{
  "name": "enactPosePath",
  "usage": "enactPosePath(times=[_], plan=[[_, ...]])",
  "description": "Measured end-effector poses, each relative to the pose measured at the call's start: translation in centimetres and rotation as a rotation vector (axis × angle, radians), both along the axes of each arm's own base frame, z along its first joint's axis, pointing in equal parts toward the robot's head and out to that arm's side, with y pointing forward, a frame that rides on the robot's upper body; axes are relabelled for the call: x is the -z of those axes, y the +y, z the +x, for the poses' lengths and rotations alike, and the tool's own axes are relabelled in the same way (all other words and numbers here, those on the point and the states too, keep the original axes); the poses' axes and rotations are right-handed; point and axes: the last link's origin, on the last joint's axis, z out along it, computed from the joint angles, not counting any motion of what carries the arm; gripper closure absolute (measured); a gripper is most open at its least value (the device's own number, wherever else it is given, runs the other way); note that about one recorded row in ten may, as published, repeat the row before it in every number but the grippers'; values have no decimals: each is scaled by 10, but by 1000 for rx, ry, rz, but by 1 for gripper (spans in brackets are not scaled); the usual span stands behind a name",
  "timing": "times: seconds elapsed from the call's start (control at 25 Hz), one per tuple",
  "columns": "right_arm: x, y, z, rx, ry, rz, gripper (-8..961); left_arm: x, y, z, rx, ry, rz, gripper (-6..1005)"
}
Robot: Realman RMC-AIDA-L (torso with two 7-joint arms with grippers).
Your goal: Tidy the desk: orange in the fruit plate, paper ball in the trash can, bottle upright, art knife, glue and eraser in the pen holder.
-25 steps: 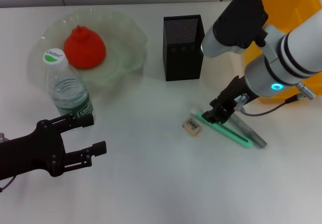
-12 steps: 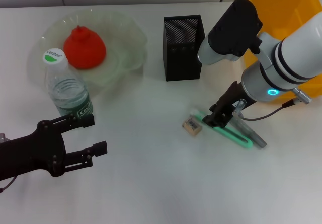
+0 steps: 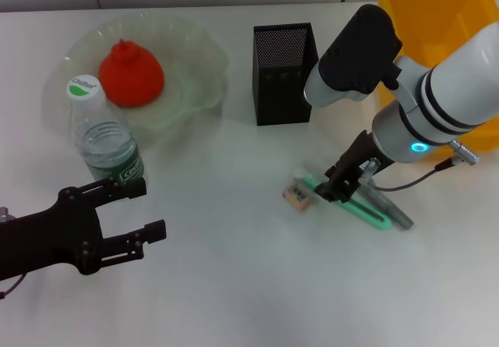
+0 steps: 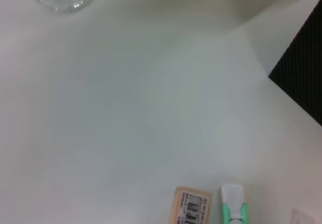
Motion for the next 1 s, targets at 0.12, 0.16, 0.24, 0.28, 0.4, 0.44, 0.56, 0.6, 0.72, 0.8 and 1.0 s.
enactPosePath(times=[0.12, 0.16, 0.24, 0.28, 0.4, 0.44, 0.56, 0.6, 0.72, 0.8, 1.0], plan=[[2, 0, 0, -2, -6, -5, 678, 0, 0, 0, -1, 1, 0, 215], [2, 0, 0, -3, -7, -6, 680, 0, 0, -1, -1, 2, 0, 215], [3, 0, 0, -3, -12, -9, 682, 0, -1, -1, -2, 2, 0, 215], [3, 0, 0, -3, -12, -9, 684, 0, -1, -1, -3, 2, 1, 215], [5, 0, 0, -5, -18, -11, 688, 0, -2, -1, -3, 3, 1, 215], [6, 1, 1, -5, -20, -10, 689, 0, -2, -1, -3, 3, 1, 215], [6, 1, 1, -6, -24, -9, 718, 0, -2, -2, -3, 4, 2, 216], [6, 1, 1, -6, -24, -9, 727, 0, -2, -2, -3, 4, 2, 216], [6, 1, 1, -5, -25, -10, 756, 0, -2, -2, -4, 4, 2, 216], [6, 1, 1, -4, -26, -12, 775, 0, -2, -2, -4, 4, 2, 216], [4, 1, -2, -9, -19, -8, 788, 0, -2, -2, -4, 3, 2, 216]])
